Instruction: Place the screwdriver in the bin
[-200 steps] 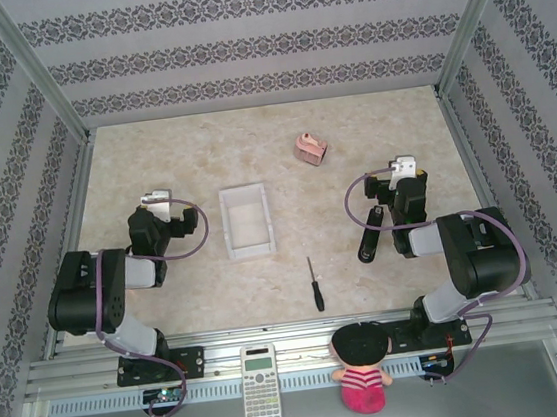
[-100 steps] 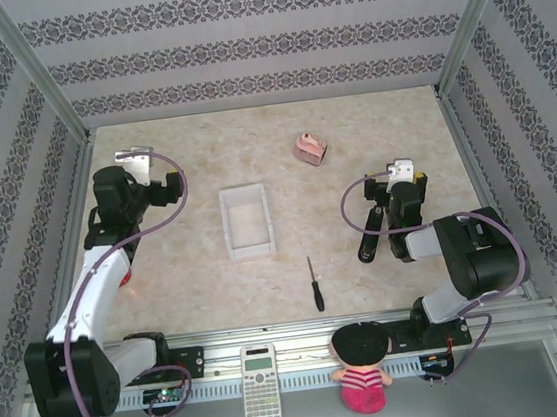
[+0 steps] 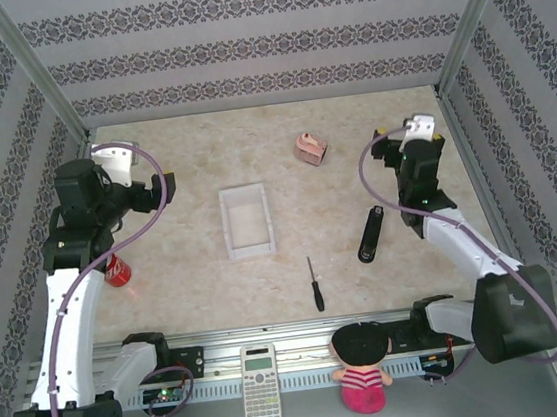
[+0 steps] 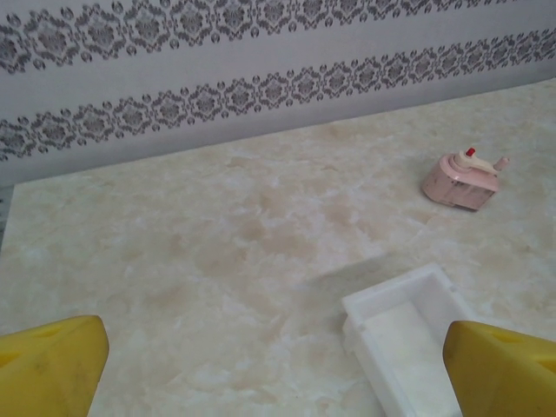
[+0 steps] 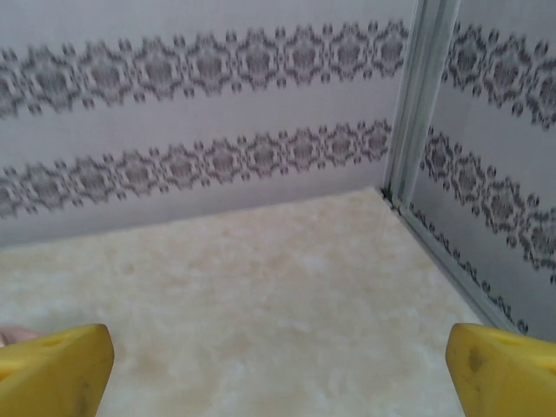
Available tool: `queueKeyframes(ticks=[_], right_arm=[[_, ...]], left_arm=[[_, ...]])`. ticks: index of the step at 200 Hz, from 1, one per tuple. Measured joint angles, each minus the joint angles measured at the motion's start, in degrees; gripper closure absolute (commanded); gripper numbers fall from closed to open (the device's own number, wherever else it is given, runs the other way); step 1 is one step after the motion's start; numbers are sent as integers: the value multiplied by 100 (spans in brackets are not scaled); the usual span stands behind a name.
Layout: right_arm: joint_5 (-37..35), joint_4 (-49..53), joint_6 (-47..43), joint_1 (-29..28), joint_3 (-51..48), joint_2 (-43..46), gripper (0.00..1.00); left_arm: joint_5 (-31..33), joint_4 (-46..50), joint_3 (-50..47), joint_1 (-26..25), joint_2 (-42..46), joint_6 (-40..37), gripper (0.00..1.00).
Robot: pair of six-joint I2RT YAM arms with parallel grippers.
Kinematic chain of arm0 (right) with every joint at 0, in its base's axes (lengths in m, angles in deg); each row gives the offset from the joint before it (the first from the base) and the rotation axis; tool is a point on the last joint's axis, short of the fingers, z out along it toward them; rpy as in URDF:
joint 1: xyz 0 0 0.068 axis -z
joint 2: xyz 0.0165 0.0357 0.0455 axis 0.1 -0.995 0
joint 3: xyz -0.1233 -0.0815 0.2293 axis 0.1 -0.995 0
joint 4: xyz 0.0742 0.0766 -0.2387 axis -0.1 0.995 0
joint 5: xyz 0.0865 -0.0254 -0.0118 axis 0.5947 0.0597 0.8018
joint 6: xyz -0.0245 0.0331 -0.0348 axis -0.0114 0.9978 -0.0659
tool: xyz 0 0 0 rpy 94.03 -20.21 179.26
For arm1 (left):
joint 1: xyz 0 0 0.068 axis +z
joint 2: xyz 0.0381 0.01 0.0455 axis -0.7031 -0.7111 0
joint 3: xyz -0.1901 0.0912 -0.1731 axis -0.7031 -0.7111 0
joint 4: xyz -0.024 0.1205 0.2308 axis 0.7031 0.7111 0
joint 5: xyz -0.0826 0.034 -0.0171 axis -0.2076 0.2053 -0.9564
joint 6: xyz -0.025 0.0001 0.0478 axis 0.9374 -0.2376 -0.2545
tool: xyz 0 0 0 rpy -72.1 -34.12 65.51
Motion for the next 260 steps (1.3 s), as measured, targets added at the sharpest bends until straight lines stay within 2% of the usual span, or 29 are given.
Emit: queueKeyframes(ticks=[22, 54, 99, 137, 166, 191, 260], right_arm=[[-61, 1537, 516, -518, 546, 356, 2], [57, 3388, 1521, -1515, 769, 973, 2], [297, 5683, 2562, -3589, 1344, 1005, 2], [717, 6920, 3049, -4317, 1602, 809, 8], [970, 7276, 3215, -4603, 1600, 407, 12], [1156, 7123, 3285, -4778, 1517, -164, 28], [1482, 6085, 3993, -5615, 769, -1130, 30]], left_arm=[[55, 356, 4, 0, -160, 15, 1], [155, 767, 74, 0, -485, 17, 1], [282, 1298, 520, 0, -824, -15, 1], [474, 1729, 660, -2, -1019, -122, 1], [518, 1939, 660, -4, -1073, -225, 1], [514, 1971, 660, -4, -1106, -341, 1], [254, 1982, 660, -15, -1182, -402, 1]])
